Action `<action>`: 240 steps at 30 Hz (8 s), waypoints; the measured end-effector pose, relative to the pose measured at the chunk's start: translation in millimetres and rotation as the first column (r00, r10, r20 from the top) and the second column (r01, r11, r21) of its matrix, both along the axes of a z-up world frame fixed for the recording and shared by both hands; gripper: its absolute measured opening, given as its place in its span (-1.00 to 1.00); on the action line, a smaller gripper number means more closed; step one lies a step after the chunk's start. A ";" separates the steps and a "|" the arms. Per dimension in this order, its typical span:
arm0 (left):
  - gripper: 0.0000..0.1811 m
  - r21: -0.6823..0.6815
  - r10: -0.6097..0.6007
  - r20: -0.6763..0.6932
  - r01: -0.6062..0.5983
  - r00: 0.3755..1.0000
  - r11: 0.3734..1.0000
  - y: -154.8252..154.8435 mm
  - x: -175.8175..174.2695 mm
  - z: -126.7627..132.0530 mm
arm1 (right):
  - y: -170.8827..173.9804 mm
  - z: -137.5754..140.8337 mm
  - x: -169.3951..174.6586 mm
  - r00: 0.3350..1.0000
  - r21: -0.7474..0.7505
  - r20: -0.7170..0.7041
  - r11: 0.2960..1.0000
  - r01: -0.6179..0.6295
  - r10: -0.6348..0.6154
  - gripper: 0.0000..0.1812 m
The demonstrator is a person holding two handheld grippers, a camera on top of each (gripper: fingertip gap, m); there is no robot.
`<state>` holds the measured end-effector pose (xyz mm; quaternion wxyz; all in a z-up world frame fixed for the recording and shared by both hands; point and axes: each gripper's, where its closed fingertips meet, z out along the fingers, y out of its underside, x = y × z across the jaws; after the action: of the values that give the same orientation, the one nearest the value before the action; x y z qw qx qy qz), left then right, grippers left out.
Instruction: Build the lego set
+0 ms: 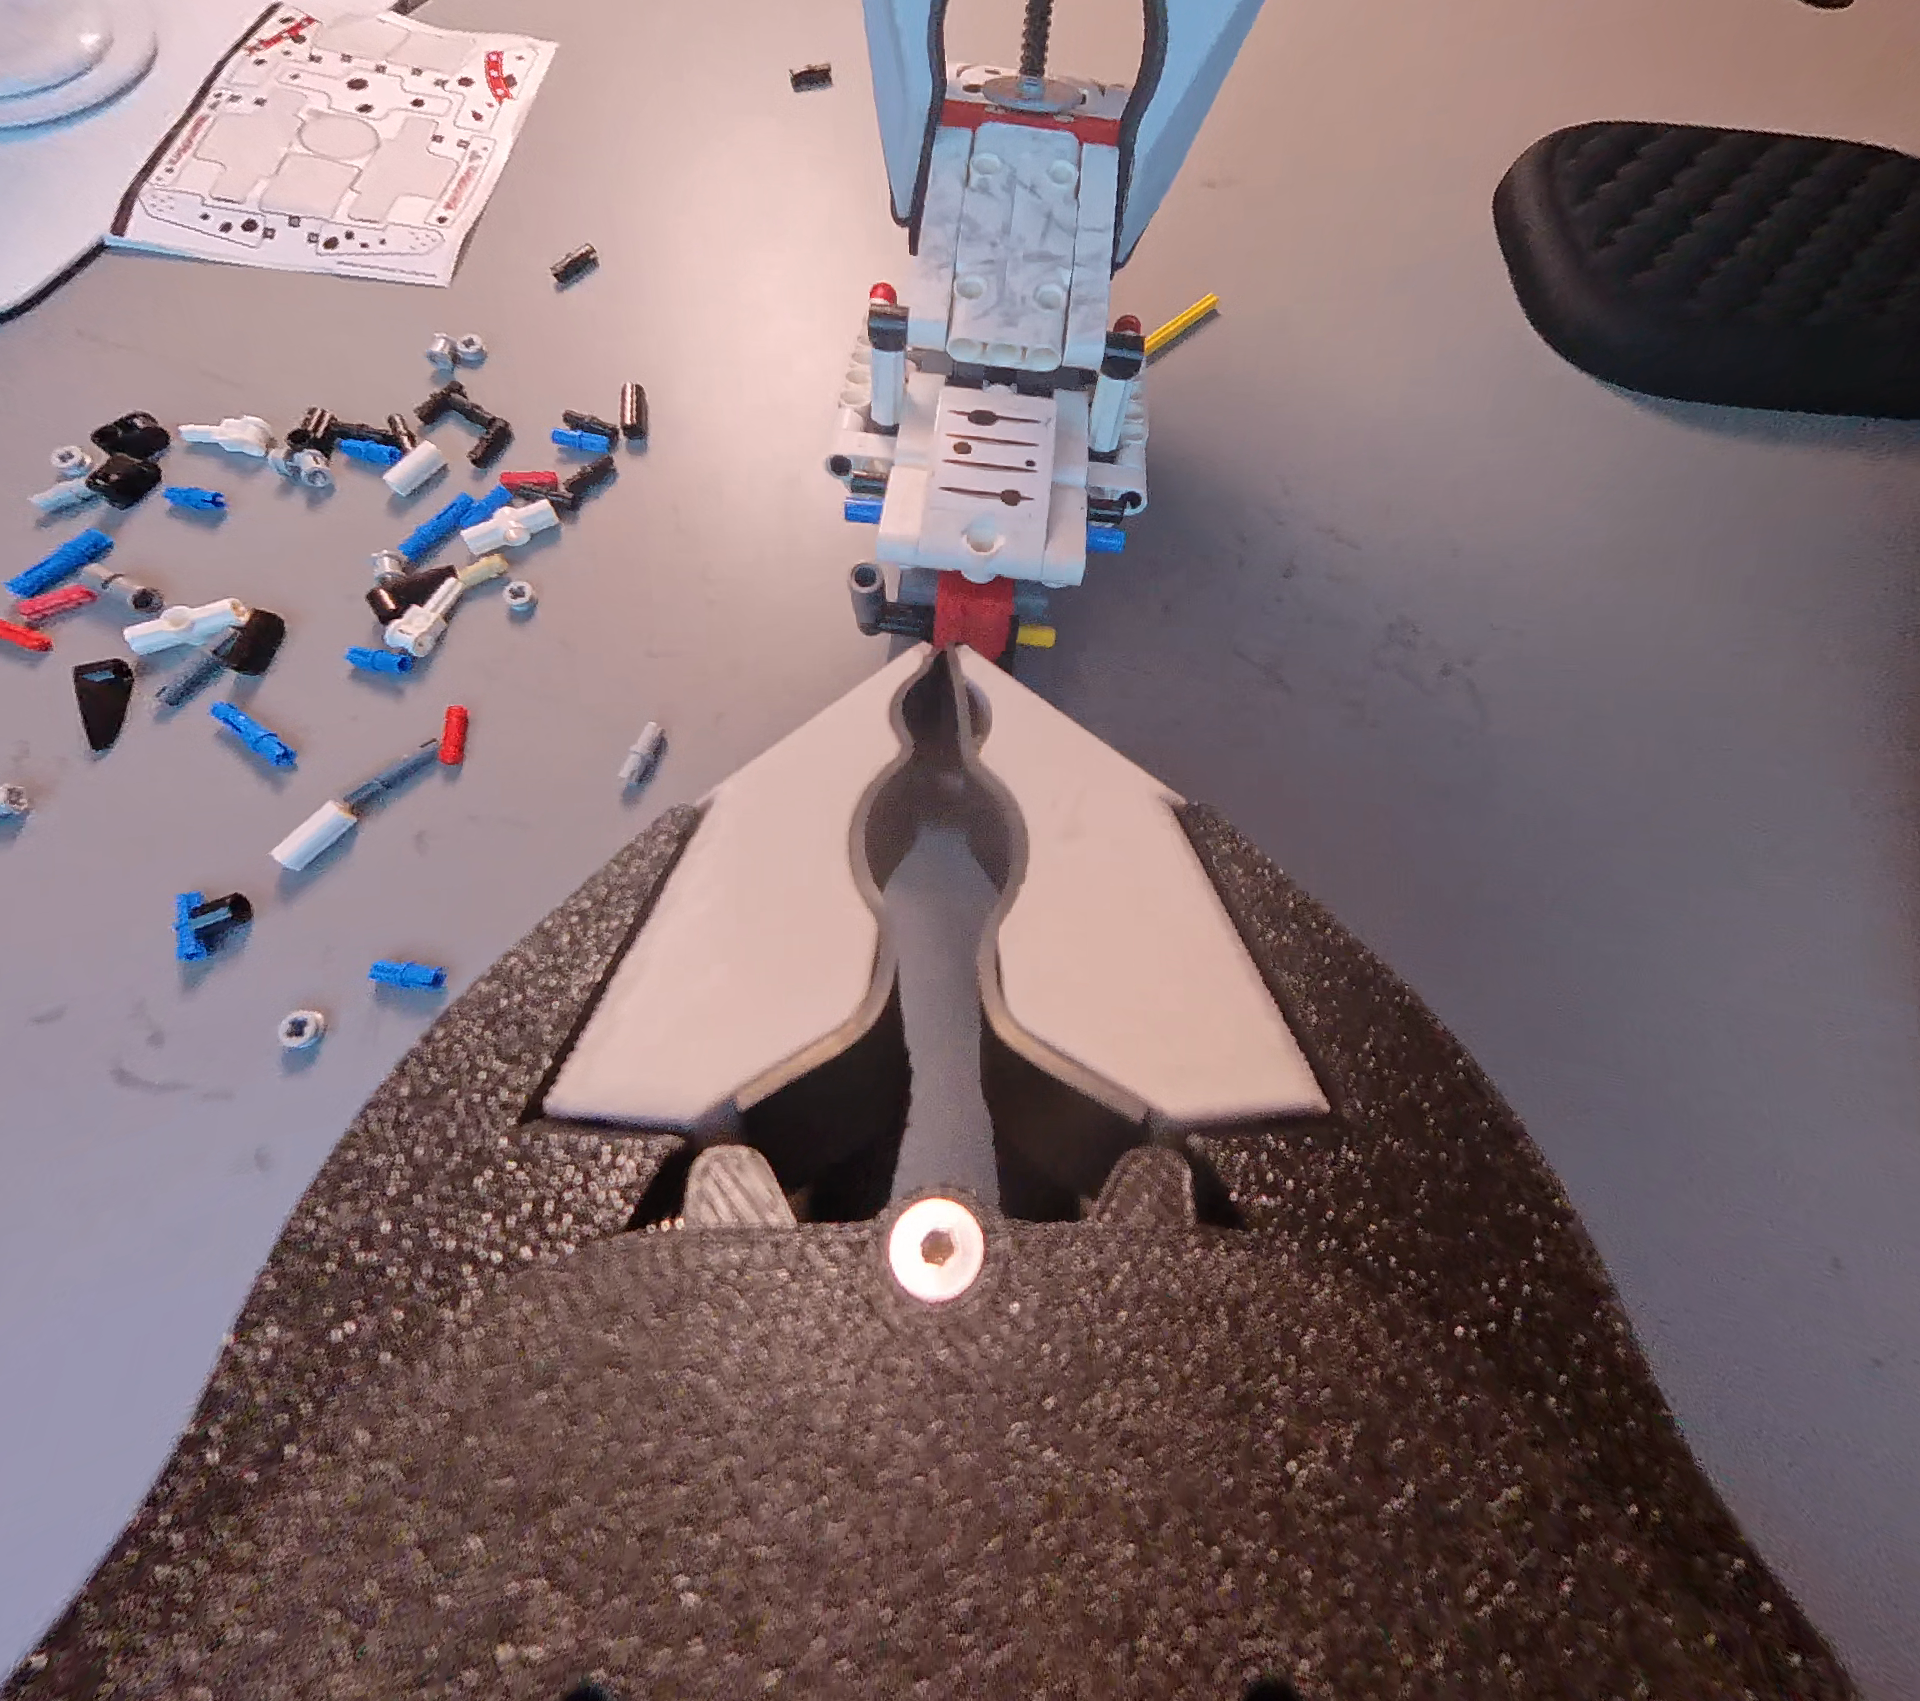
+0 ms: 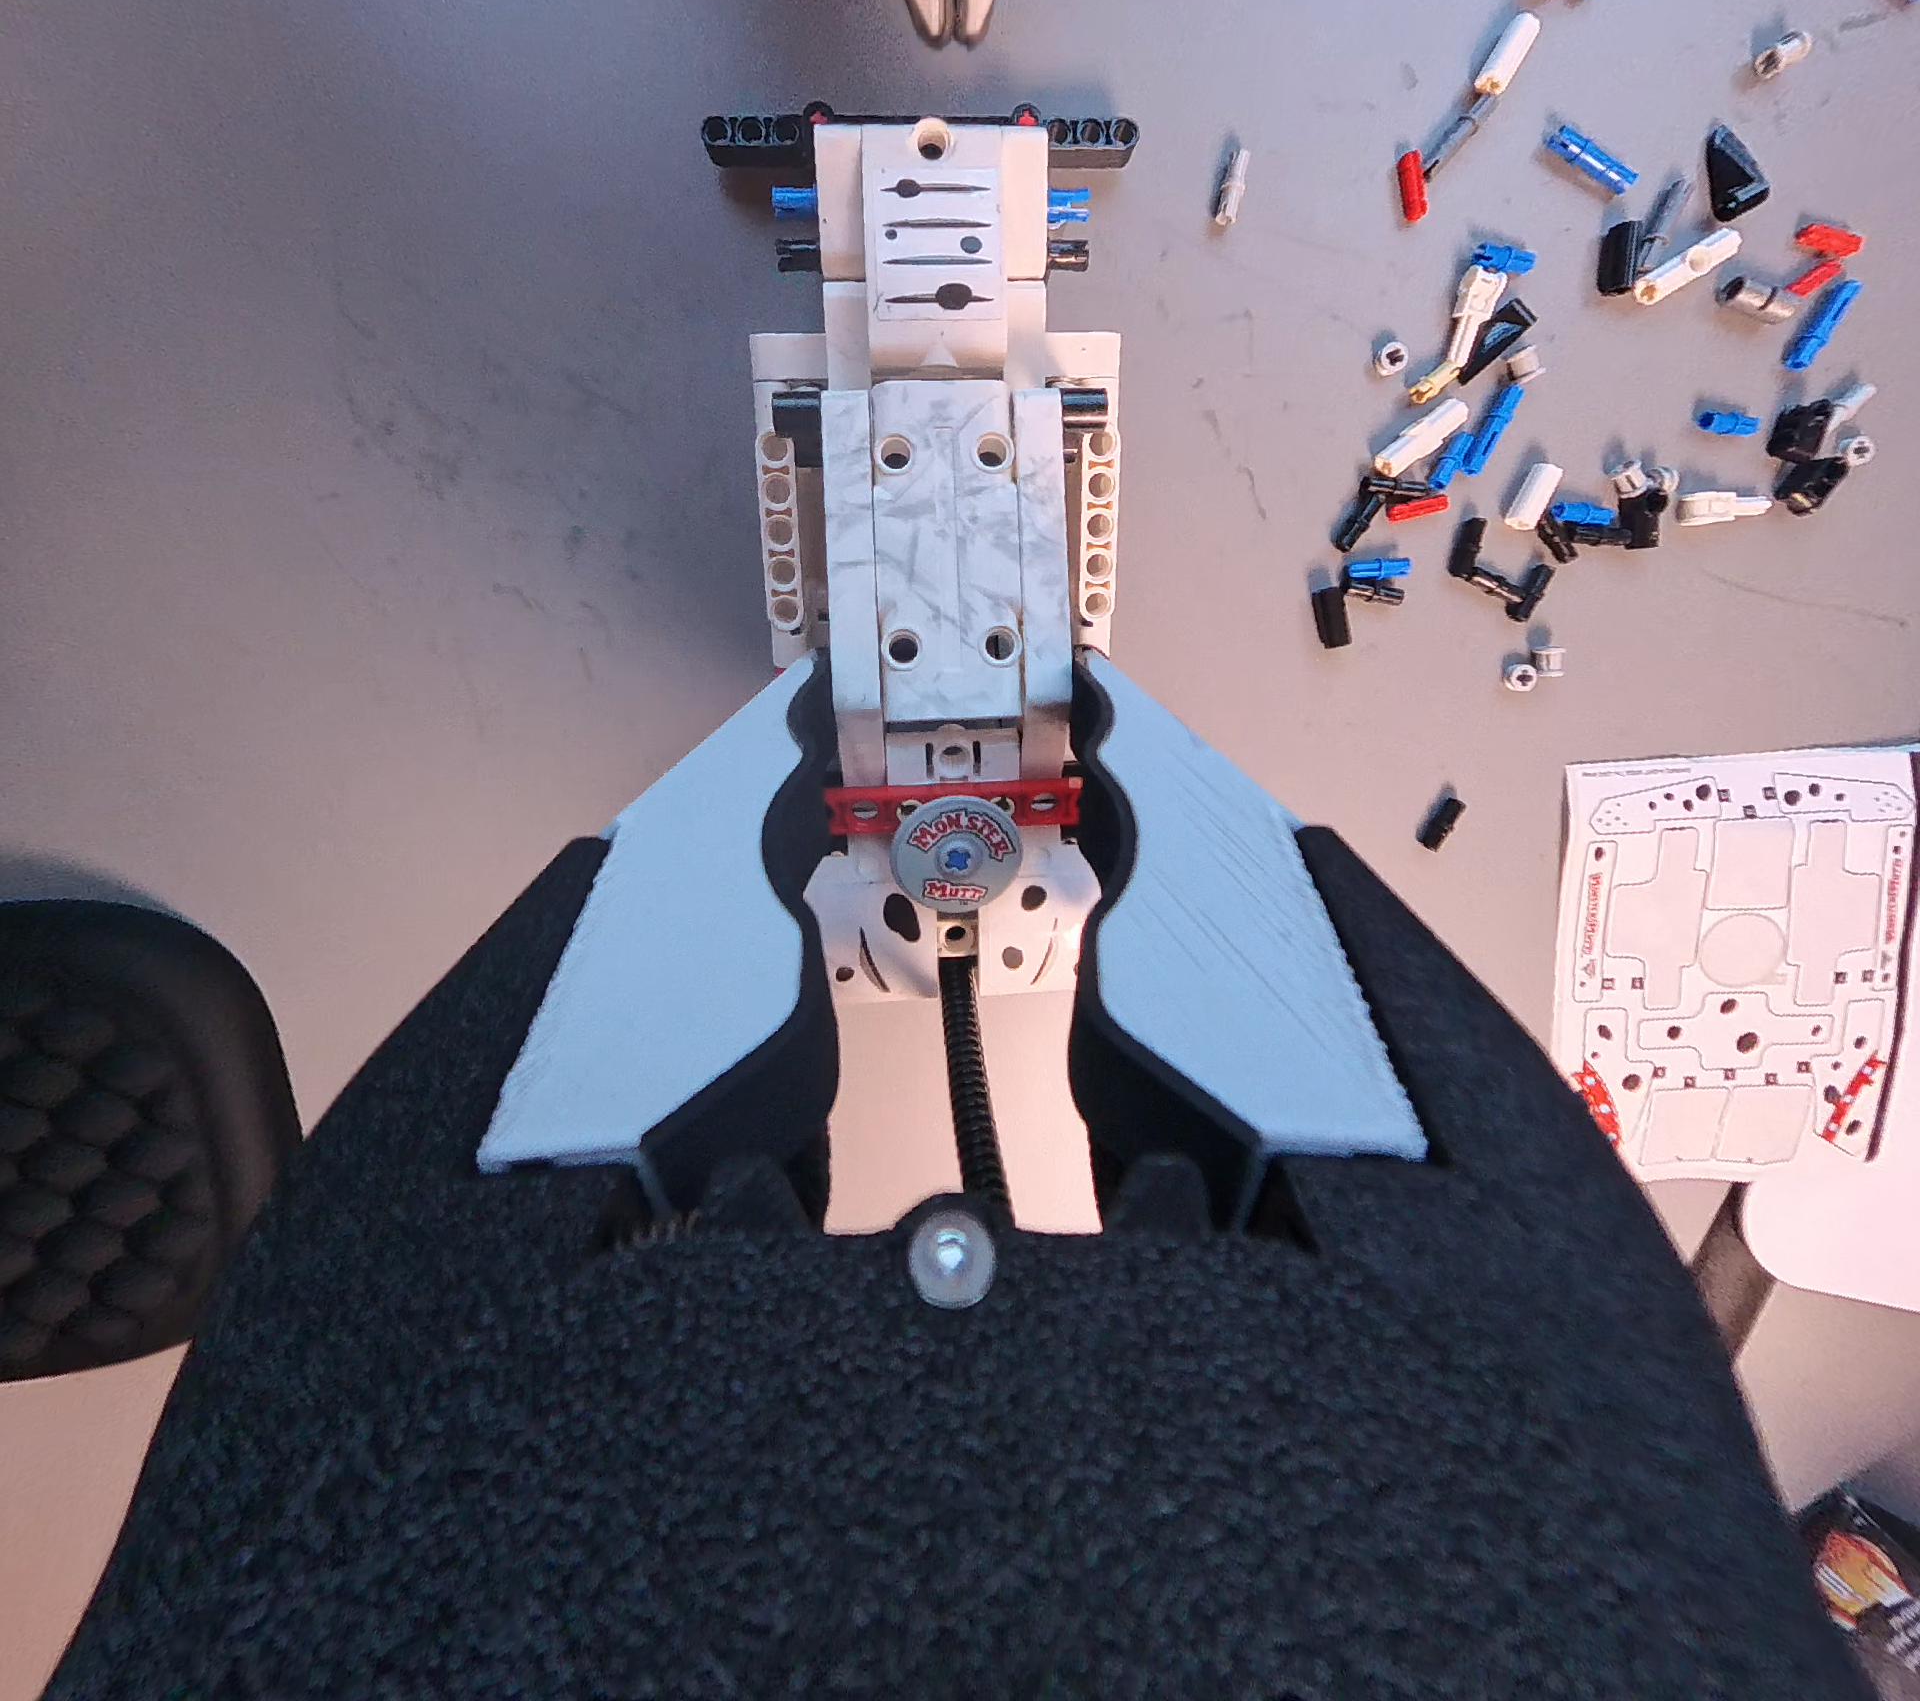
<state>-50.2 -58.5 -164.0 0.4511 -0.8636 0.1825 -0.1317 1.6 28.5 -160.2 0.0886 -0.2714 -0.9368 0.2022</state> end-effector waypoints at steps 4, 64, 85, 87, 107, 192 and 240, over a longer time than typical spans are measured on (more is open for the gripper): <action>-0.90 -0.019 -0.006 -0.054 0.005 0.999 1.000 1.4 0.0 -3.1 | 1.0 -0.2 0.1 1.000 0.007 0.006 1.000 -0.002 0.002 -0.51; -0.67 0.316 -0.018 0.117 -0.020 0.993 0.949 -4.1 20.0 49.5 | -29.3 10.4 77.5 0.796 -0.516 -0.267 0.778 0.358 -0.543 -0.97; -0.95 0.234 -0.325 0.394 0.248 0.859 0.940 -21.5 114.5 63.9 | -104.1 55.5 58.9 0.773 -0.470 -0.481 0.866 0.171 -0.414 -0.97; -0.95 0.239 -0.327 0.440 0.242 0.836 0.940 -21.3 113.8 66.7 | -104.2 58.2 58.7 0.762 -0.497 -0.490 0.854 0.154 -0.422 -0.97; -0.96 0.231 -0.289 0.883 0.195 0.370 0.953 -12.7 93.6 93.4 | -92.9 87.8 47.4 0.461 -0.437 -0.780 0.896 0.084 -0.423 -0.92; -0.42 -0.166 0.040 0.056 -0.030 0.998 0.986 27.4 52.5 -46.4 | -59.4 5.9 26.8 0.437 0.251 -0.899 0.787 0.563 -0.025 -0.96; -0.17 -0.006 0.035 -0.003 -0.035 0.999 0.999 48.0 44.4 -32.6 | -39.4 -2.1 18.4 0.380 0.251 -0.912 0.941 0.226 0.151 -0.96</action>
<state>-5.8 -10.5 -196.7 0.4503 -0.8683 0.1676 -0.1231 20.0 -11.0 -162.3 0.6438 -0.1149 -0.7406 0.1542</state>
